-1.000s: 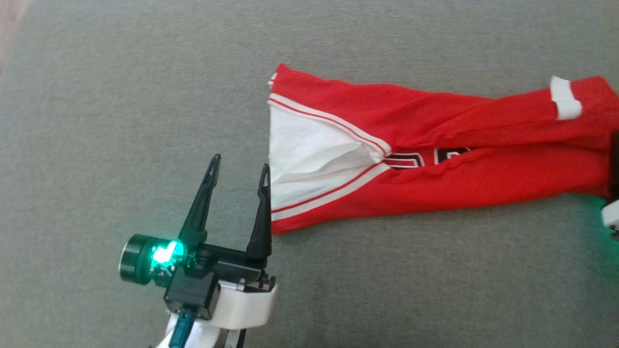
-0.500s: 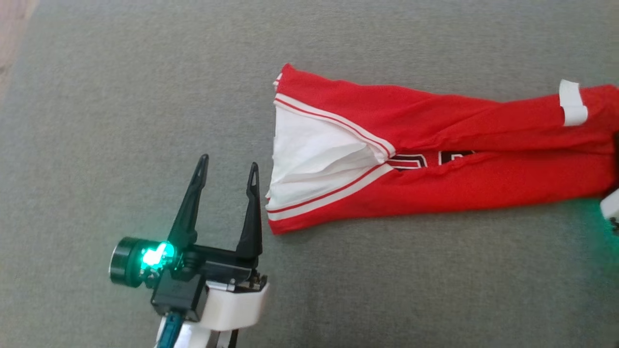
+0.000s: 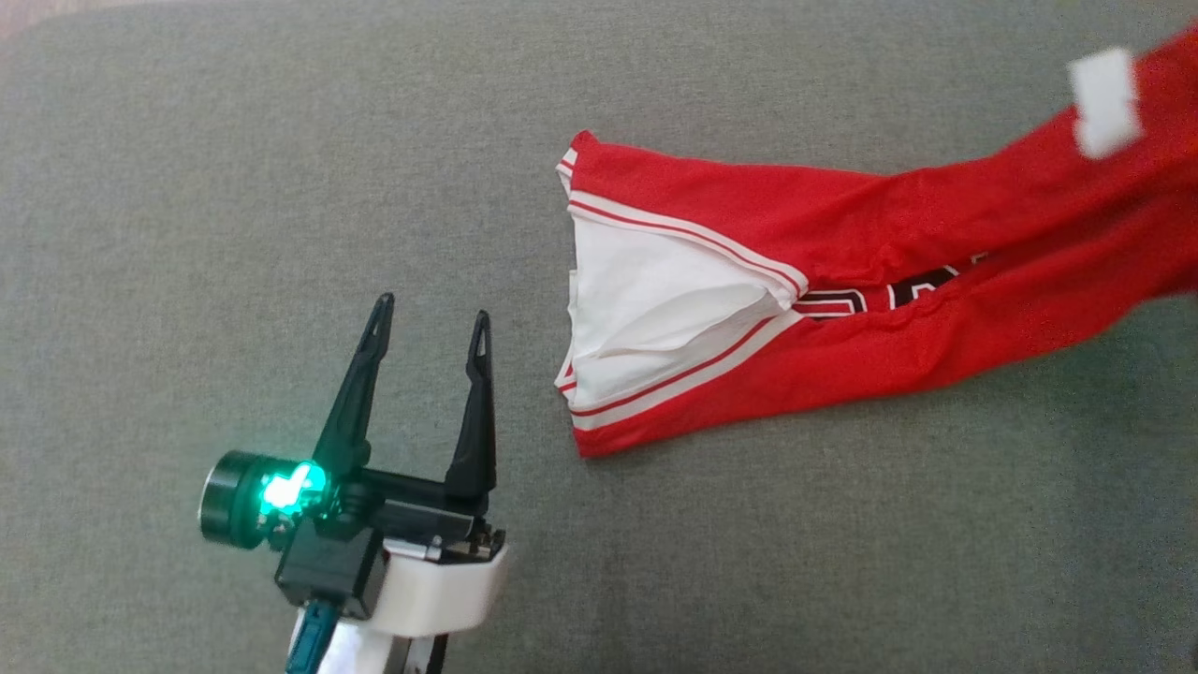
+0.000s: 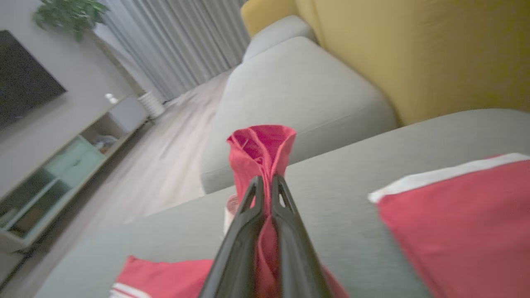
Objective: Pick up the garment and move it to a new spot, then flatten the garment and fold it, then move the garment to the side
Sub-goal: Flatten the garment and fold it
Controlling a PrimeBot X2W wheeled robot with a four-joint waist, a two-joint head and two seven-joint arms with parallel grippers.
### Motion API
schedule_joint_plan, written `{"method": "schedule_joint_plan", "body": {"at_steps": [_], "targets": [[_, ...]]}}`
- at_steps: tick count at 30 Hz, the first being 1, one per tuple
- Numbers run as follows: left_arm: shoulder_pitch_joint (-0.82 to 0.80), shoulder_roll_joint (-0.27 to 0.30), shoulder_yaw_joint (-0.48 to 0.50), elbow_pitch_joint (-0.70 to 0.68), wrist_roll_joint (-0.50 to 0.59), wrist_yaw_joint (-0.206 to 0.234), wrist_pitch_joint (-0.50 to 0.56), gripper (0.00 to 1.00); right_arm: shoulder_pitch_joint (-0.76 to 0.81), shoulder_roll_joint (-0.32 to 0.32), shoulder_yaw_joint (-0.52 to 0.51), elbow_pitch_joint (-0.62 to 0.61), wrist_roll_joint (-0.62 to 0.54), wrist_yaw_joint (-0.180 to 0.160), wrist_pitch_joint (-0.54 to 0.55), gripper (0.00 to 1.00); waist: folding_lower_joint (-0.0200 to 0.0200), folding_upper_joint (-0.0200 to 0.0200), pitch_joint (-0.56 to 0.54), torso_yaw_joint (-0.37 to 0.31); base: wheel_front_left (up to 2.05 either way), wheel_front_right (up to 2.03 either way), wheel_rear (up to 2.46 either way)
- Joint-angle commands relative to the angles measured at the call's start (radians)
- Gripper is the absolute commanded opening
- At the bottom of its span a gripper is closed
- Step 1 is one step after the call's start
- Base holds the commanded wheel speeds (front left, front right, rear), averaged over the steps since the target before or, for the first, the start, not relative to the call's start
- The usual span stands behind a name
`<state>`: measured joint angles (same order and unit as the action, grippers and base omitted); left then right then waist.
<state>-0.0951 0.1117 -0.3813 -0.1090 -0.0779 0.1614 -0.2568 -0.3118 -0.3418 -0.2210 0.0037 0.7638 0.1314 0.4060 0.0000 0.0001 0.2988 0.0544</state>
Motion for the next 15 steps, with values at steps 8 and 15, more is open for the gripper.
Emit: {"method": "schedule_joint_plan", "body": {"at_steps": [8, 15], "targets": [[-0.003, -0.030, 0.041, -0.015, 0.007, -0.036, -0.005, 1.00, -0.065, 0.187, 0.234, -0.204, 0.034, -0.001, 0.112, 0.00, 0.0000, -0.0001, -0.008, 0.019, 0.00, 0.00, 0.00], [-0.008, -0.046, 0.042, -0.005, 0.008, -0.060, -0.005, 1.00, -0.076, 0.276, 0.461, -0.114, -0.002, -0.001, 0.091, 0.00, 0.0000, -0.0001, -0.005, 0.076, 0.00, 0.00, 0.00]]}}
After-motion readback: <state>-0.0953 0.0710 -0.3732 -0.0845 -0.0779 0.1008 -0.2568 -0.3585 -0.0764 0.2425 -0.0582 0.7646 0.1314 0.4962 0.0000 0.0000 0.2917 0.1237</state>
